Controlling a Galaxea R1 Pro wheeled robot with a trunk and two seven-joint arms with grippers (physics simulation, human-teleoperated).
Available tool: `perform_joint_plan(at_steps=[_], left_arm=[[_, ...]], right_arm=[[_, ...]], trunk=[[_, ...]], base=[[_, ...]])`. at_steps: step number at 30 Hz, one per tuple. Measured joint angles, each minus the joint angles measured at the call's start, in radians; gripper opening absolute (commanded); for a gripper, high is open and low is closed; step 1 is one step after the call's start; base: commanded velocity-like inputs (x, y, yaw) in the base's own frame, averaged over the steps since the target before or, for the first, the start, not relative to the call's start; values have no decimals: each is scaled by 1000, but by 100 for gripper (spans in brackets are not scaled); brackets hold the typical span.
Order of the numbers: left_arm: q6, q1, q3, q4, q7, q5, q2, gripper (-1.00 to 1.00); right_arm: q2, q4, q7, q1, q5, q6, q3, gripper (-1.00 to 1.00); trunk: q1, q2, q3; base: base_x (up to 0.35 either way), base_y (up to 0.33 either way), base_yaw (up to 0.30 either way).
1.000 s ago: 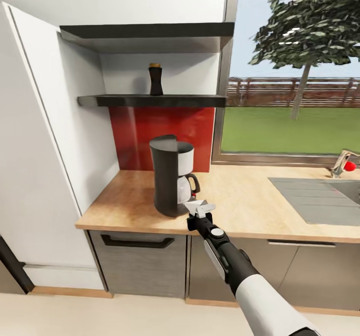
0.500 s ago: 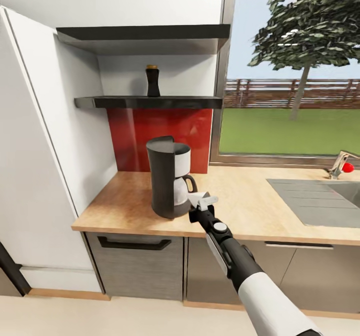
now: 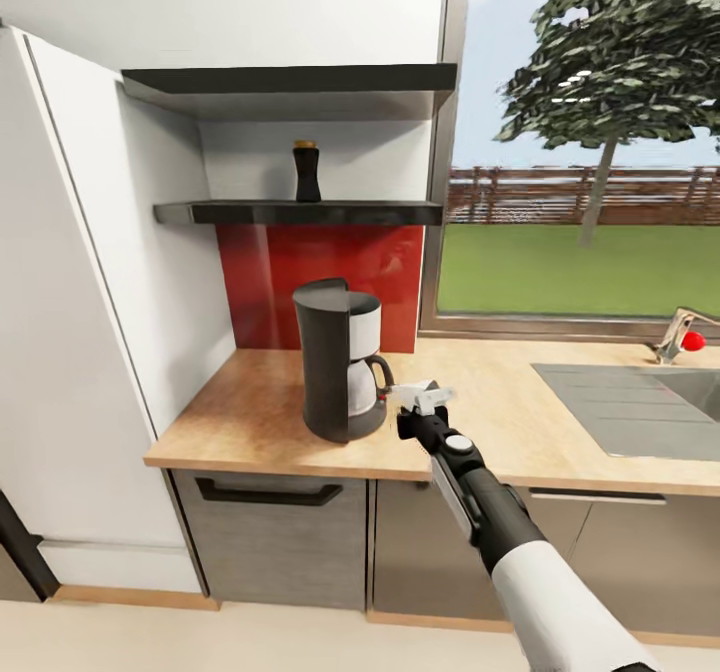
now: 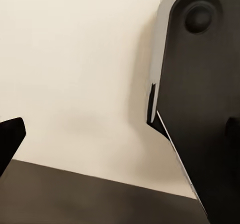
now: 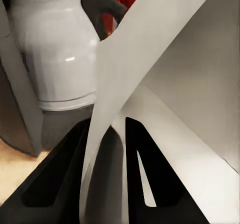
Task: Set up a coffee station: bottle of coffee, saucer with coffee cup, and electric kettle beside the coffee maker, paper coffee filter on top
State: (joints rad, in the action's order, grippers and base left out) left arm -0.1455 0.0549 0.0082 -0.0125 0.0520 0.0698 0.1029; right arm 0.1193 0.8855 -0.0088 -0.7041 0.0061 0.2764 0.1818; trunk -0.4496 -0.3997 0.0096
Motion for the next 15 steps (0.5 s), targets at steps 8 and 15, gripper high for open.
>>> perform_joint_plan(at_steps=[8,15], left_arm=[[4,-8,8,0,0,50,82,100],[6,-8,6,0,-2,50,82,100]], right_arm=[[2,182,1,0,7,269,-122,-100],[12,343,2,-28,19,502,-120,-100]], trunk=[[0,0,7],[0,0,7]], base=[[0,0,0],[0,0,0]])
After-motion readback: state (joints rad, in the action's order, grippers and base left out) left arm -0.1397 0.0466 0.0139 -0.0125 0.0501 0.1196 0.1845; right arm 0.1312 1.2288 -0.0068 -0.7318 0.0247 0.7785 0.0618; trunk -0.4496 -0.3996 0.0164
